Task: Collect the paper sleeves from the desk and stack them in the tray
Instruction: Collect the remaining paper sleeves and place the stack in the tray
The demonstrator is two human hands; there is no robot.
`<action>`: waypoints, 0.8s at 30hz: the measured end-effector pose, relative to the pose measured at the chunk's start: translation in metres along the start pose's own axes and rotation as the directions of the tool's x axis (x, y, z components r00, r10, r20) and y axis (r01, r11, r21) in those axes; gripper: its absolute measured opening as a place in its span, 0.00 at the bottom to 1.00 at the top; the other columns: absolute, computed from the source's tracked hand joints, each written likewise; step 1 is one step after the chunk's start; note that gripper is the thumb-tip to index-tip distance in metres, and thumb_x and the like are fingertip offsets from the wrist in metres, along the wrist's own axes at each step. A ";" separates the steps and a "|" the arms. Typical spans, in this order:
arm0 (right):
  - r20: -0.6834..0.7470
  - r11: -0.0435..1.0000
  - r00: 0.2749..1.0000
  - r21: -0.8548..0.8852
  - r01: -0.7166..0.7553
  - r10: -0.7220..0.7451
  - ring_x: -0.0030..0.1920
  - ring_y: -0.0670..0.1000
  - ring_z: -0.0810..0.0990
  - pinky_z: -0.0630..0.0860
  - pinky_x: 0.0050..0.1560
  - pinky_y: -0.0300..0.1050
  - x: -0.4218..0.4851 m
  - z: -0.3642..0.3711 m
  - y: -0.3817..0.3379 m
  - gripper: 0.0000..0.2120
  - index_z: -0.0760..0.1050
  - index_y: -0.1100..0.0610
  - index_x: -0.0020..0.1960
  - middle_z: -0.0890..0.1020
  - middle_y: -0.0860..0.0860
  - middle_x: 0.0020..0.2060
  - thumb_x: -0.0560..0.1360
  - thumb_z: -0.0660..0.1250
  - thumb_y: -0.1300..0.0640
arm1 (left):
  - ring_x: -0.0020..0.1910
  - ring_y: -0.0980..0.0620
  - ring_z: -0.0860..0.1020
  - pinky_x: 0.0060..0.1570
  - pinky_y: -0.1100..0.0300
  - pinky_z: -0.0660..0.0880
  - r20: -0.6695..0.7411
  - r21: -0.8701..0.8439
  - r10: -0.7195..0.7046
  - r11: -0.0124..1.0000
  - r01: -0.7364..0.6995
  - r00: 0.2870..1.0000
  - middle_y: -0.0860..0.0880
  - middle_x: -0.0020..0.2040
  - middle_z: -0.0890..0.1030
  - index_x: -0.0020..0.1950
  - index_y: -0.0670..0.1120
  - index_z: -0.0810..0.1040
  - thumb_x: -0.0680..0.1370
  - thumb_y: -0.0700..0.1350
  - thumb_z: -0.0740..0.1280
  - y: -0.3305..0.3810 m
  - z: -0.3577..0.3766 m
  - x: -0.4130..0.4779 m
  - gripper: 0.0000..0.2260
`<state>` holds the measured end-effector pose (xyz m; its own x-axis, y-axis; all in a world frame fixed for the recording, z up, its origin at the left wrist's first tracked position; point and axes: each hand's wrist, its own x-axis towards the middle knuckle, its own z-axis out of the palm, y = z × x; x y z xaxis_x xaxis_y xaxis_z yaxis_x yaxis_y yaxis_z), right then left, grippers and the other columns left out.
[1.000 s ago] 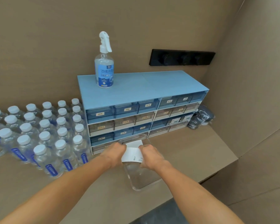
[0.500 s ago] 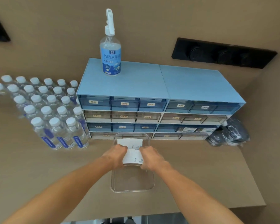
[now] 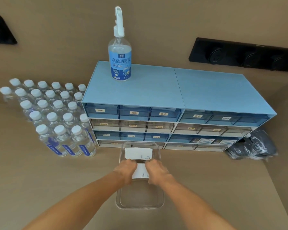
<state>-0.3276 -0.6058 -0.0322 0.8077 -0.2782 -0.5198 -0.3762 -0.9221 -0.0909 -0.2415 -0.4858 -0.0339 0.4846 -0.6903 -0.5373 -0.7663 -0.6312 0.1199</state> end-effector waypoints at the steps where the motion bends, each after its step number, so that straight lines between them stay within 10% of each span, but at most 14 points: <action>1: 0.001 1.000 1.000 -0.029 -0.001 0.001 0.58 0.61 0.79 0.78 0.55 0.52 0.002 0.001 -0.001 0.26 0.72 0.61 0.62 0.79 0.59 0.57 0.67 0.76 0.63 | 0.62 0.41 0.77 0.59 0.52 0.76 0.005 0.009 -0.001 1.000 0.001 1.000 0.39 0.63 0.77 0.65 0.40 0.72 0.72 0.40 0.74 0.001 0.001 0.002 0.23; 24: 0.015 0.964 1.000 -0.264 0.018 -0.014 0.60 0.58 0.79 0.74 0.59 0.48 0.014 0.010 -0.009 0.22 0.73 0.60 0.64 0.81 0.58 0.59 0.71 0.73 0.61 | 0.64 0.42 0.75 0.61 0.51 0.76 0.016 0.172 -0.060 0.983 0.056 0.998 0.41 0.62 0.77 0.66 0.39 0.71 0.73 0.32 0.70 0.009 0.022 0.021 0.22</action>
<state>-0.3176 -0.5989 -0.0467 0.8062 -0.2608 -0.5310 -0.2285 -0.9652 0.1272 -0.2476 -0.4985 -0.0621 0.5228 -0.6452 -0.5571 -0.7989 -0.5989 -0.0560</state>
